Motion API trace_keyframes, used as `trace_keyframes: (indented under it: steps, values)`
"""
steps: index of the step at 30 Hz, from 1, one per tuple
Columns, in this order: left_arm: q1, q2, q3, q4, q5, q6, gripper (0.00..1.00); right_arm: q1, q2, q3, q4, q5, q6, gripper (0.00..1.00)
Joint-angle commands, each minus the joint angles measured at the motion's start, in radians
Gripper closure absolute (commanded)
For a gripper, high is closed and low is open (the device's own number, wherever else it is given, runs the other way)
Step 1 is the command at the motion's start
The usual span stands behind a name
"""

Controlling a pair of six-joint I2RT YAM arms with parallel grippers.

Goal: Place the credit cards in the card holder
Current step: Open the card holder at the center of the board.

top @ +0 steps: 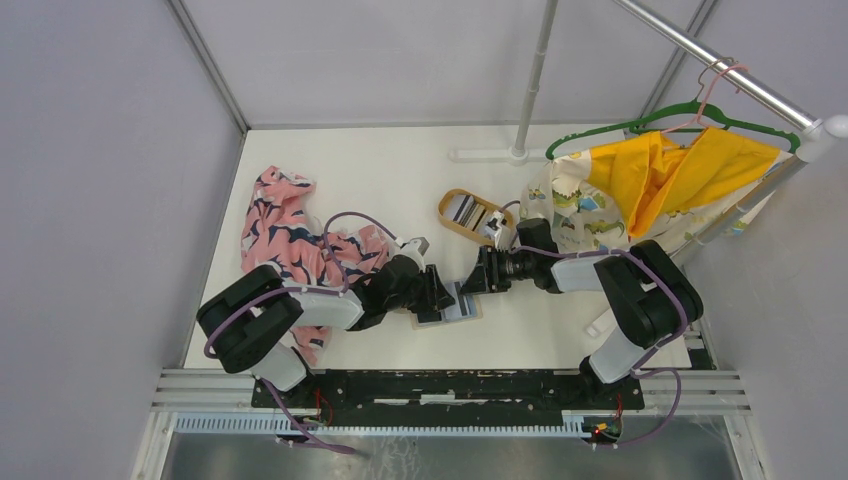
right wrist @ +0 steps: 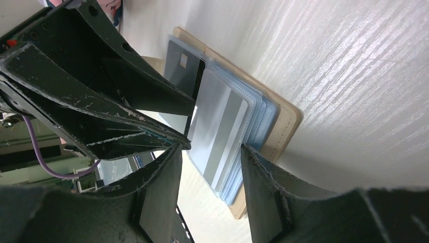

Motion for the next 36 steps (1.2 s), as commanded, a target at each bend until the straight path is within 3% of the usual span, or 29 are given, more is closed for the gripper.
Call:
trace_keyframes:
  steps: [1, 30, 36]
  values:
    - [-0.007, 0.026, 0.012, -0.012, -0.001, 0.032, 0.53, -0.008, 0.004, -0.019, 0.047, 0.031, 0.055, 0.47]
    - [-0.010, 0.029, 0.002, 0.046, 0.042, 0.034, 0.38, 0.003, 0.007, -0.088, 0.380, -0.145, 0.313, 0.49]
    - [-0.012, -0.012, -0.025, 0.074, 0.055, 0.039, 0.25, 0.019, 0.007, -0.092, 0.438, -0.155, 0.356, 0.49]
